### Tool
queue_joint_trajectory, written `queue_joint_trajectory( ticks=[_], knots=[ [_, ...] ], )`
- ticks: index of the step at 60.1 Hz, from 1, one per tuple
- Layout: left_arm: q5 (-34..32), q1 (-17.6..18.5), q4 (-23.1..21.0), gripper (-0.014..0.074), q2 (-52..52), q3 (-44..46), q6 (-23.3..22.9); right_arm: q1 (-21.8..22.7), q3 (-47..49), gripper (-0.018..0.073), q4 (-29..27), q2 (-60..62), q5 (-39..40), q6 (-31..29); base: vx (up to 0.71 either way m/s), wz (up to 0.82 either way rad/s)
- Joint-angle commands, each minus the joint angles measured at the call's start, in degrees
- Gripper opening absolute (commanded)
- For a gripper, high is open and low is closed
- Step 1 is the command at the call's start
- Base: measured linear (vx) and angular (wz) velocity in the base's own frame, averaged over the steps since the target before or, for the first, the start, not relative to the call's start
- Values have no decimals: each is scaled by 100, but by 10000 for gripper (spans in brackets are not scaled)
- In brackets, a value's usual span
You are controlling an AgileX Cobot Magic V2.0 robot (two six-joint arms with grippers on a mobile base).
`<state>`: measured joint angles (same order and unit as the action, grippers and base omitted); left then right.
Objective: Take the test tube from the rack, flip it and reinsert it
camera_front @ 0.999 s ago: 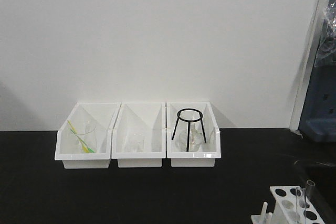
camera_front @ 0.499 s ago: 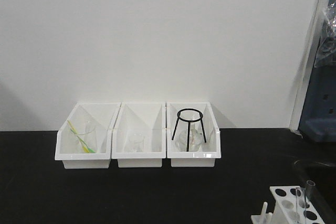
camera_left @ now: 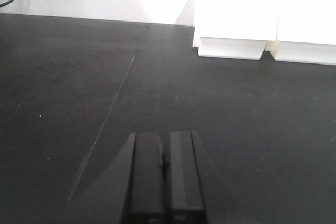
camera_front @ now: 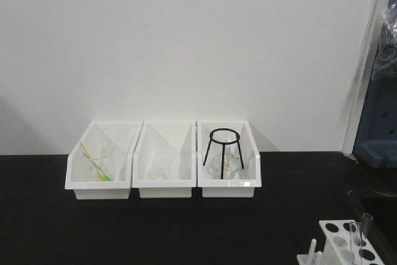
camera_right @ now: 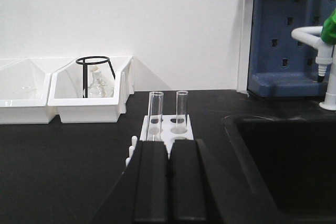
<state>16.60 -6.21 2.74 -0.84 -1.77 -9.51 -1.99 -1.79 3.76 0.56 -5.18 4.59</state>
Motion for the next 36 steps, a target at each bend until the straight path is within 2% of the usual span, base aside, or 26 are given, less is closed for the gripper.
queue_joint_trajectory(
  ticks=[1,36],
  knots=[
    [-503,21,-21,-6,-17,-11,-1,14,-2,-12,-6,45,464,-80,0,1],
    [-503,21,-21,-6,-17,-11,-1,14,-2,-12,-6,45,446,-80,0,0]
  ],
)
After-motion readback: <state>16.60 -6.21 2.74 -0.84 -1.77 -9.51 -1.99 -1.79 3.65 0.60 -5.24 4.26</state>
